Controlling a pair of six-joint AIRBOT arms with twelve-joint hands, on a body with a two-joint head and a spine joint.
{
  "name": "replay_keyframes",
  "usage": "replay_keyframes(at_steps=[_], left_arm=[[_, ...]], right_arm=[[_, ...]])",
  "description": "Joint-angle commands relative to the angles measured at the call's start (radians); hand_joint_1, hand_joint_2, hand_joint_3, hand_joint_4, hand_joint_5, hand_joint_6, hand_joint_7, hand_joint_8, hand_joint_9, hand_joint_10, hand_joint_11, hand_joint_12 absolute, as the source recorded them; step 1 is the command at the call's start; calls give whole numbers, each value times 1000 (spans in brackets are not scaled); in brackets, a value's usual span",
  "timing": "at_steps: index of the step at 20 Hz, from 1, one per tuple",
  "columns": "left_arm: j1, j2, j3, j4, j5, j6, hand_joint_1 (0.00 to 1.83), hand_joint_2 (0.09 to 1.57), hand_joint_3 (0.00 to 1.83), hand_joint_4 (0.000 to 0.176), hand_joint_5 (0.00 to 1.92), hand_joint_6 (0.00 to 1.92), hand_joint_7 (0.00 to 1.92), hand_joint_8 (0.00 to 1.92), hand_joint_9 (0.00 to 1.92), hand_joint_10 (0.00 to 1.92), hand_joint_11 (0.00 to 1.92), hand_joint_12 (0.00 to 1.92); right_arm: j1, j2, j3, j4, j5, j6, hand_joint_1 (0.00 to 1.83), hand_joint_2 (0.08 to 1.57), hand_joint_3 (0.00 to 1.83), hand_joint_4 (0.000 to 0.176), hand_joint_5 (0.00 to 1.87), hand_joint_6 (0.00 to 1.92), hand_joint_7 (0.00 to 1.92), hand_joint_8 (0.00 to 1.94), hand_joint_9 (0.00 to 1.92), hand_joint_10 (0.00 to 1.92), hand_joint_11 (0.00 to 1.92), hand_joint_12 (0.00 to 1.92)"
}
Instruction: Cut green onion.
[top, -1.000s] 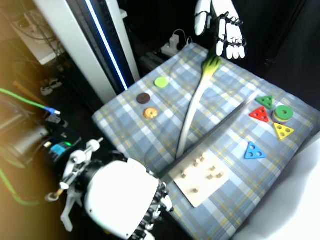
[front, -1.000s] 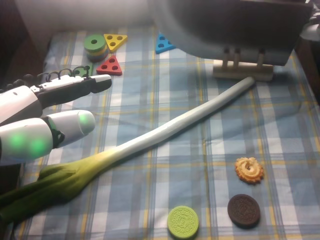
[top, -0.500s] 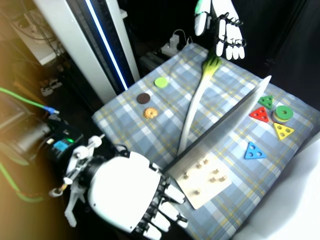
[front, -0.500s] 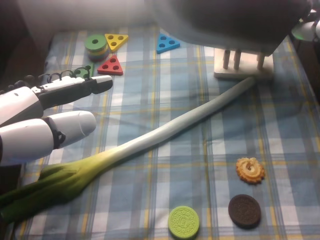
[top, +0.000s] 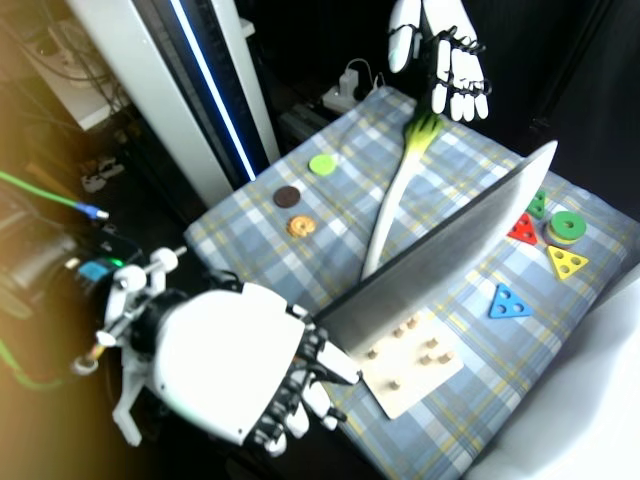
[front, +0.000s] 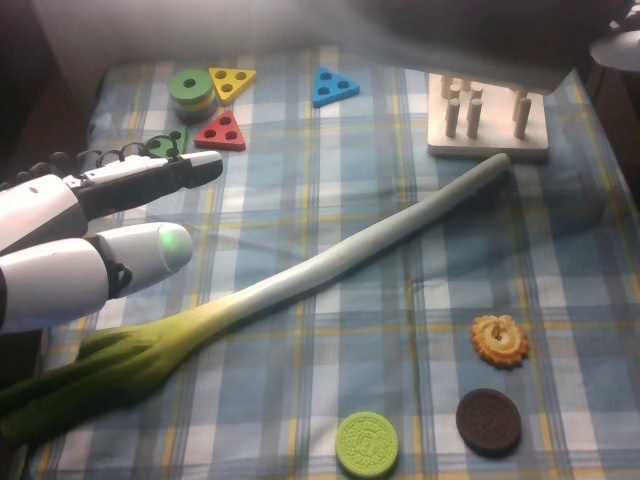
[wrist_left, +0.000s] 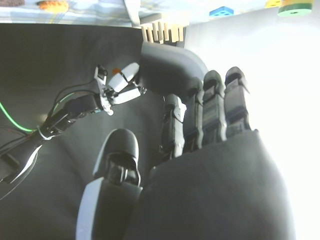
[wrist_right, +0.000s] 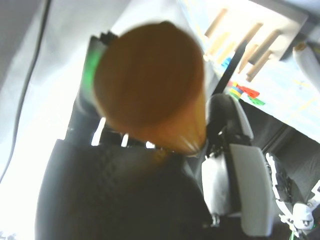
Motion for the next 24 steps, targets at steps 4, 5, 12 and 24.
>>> replay_keyframes(at_steps=[4, 5, 12, 24], left_arm=[[-12, -6, 4, 18, -95, -8, 0, 1369, 0, 18, 180, 0, 206, 8, 111, 4, 26, 16], [-13, -3, 0, 37, -78, -8, 0, 1365, 0, 3, 176, 0, 200, 4, 131, 11, 40, 23], [-37, 2, -6, 145, 68, 2, 0, 1338, 0, 0, 40, 0, 91, 0, 93, 7, 11, 5], [-138, -121, 19, 121, 310, 314, 0, 1285, 0, 0, 0, 0, 0, 0, 0, 0, 0, 0]], right_arm=[[15, 34, -24, 13, 164, 8, 160, 1532, 0, 176, 804, 1921, 1039, 1941, 1209, 1921, 1300, 1921], [15, 38, -30, 10, 168, 8, 165, 1529, 0, 176, 801, 1921, 1037, 1941, 1208, 1921, 1299, 1921], [15, 45, -49, -6, 174, 8, 127, 1520, 0, 102, 818, 1921, 1108, 1941, 1279, 1921, 1343, 1921], [15, 50, -72, -42, 177, 20, 198, 1534, 0, 172, 743, 1921, 1006, 1941, 1169, 1921, 1256, 1921]])
